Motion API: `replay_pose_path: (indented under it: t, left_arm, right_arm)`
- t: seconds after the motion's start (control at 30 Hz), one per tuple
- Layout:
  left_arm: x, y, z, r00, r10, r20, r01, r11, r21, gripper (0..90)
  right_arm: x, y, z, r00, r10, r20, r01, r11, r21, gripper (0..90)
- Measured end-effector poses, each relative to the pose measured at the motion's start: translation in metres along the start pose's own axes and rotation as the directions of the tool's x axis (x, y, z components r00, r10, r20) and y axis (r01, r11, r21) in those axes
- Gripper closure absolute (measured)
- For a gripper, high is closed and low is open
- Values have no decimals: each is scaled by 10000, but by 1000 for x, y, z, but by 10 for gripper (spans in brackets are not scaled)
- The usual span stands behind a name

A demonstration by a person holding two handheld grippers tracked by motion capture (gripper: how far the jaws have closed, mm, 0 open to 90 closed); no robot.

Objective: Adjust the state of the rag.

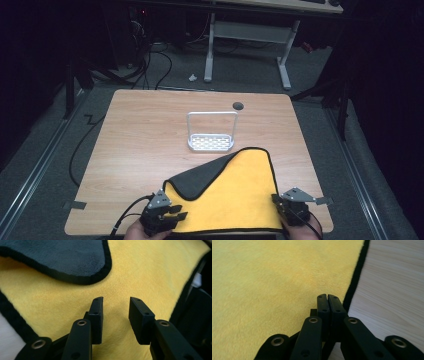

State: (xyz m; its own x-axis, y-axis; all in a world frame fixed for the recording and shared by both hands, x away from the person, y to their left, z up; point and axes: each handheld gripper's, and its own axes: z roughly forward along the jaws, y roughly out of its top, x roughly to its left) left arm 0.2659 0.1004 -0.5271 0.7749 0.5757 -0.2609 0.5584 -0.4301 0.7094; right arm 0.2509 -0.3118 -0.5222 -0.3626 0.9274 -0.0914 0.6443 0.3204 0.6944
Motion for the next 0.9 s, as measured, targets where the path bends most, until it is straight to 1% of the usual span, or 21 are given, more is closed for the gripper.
replay_pose_path:
  t: [0.03,0.07,0.1,0.17,0.2,0.27,0.3,0.37,0.43,0.47,0.5,0.53,0.57,0.6,0.63,0.67,0.7,0.77,0.83,0.87,0.9]
  left_arm:
    - [-3,2,2,9998,172,-89,-172,9998,-50,643]
    - [-4,5,2,9988,370,-333,-377,9991,-183,636]
    - [-3,9,3,9979,416,-505,-431,9987,-287,631]
    - [-2,13,4,9977,398,-555,-418,9985,-345,622]
    - [0,21,7,9951,551,-816,-594,9969,-510,595]
    - [0,25,9,9940,657,-880,-706,9960,-540,560]
    - [0,33,16,9917,842,-971,-903,9941,-607,540]
    - [0,40,27,9897,960,-1058,-1000,9944,-337,509]
    - [0,43,40,9831,1260,-1327,-1246,9920,189,495]
    - [-1,44,44,9794,1413,-1440,-1386,9899,284,499]
    - [-1,44,44,9794,1413,-1440,-1386,9899,284,552]
    - [-1,46,44,9699,1696,-1747,-1646,9854,429,646]
    - [2,50,41,9768,1482,-1547,-1442,9889,365,730]
    - [5,53,37,9805,1319,-1456,-1296,9912,254,786]
    - [8,57,32,9837,1122,-1405,-1130,9936,20,842]
    - [8,57,32,9837,1122,-1405,-1130,9936,20,846]
    - [20,69,18,9826,874,-1642,-952,9947,-401,848]
    - [31,78,9,9777,791,-1946,-924,9939,-603,853]
    - [48,88,1,9749,375,-2193,-574,9947,-851,854]
    - [48,88,1,9749,375,-2193,-574,9947,-851,853]
    - [70,99,-5,9689,30,-2473,-311,9934,-1100,854]
  right_arm:
    - [-5,-2,-1,9997,228,96,-228,9997,-7,890]
    - [-9,-4,-2,9984,558,97,-558,9984,-53,881]
    - [-12,-4,-2,9970,780,16,-780,9969,-128,847]
    - [-12,-4,-2,9958,919,-28,-920,9955,-216,829]
    - [-9,-2,-2,9958,911,-32,-912,9950,-415,819]
    - [-7,0,-1,9963,853,-48,-854,9953,-467,819]
    - [-3,3,1,9971,748,-108,-753,9958,-523,807]
    - [2,5,3,9969,737,-293,-752,9956,-560,796]
    - [6,6,3,9976,601,-337,-620,9963,-597,784]
    - [8,7,2,9982,520,-282,-539,9962,-686,784]
    - [9,7,2,9988,429,-238,-445,9966,-700,785]
    - [10,7,1,9991,354,-241,-370,9967,-727,785]
    - [10,7,1,9990,365,-246,-382,9967,-711,785]
    - [10,6,1,9988,422,-251,-439,9966,-702,784]
    - [10,5,1,9988,437,-227,-452,9966,-683,780]
    - [10,5,1,9988,437,-227,-452,9966,-683,780]
    - [8,4,1,9986,508,-162,-518,9961,-720,775]
    - [6,4,1,9986,513,-153,-523,9959,-739,775]
    - [6,4,1,9984,550,-161,-560,9957,-738,775]
    - [6,4,1,9984,550,-161,-560,9957,-738,775]
    - [5,3,2,9984,535,-183,-547,9957,-741,775]
